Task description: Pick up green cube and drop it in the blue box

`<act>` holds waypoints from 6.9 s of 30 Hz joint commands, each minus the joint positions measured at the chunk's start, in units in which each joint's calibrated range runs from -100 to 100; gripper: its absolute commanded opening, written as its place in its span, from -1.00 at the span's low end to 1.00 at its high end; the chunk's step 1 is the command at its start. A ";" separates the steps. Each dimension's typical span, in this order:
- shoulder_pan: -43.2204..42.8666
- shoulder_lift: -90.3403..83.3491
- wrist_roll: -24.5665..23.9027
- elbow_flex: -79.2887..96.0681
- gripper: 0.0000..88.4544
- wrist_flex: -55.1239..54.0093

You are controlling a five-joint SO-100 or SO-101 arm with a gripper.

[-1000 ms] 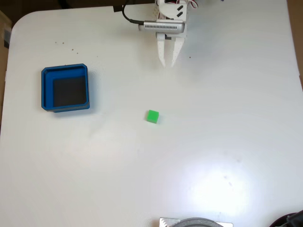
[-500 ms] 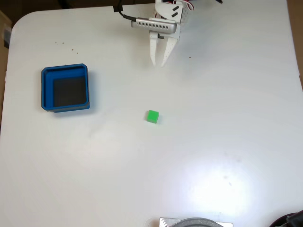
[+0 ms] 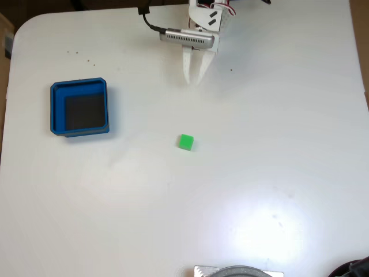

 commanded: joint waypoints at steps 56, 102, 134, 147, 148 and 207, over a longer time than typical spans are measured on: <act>0.37 84.71 -0.24 -85.91 -0.95 23.31; -0.31 102.18 -0.34 -100.99 -0.93 24.21; -2.45 106.61 -0.34 -100.72 -0.37 23.88; -4.51 107.28 -0.34 -100.81 -0.37 23.80; -4.67 107.28 -0.34 -100.81 -0.37 23.80; -3.98 112.97 -0.29 -100.63 -0.87 15.65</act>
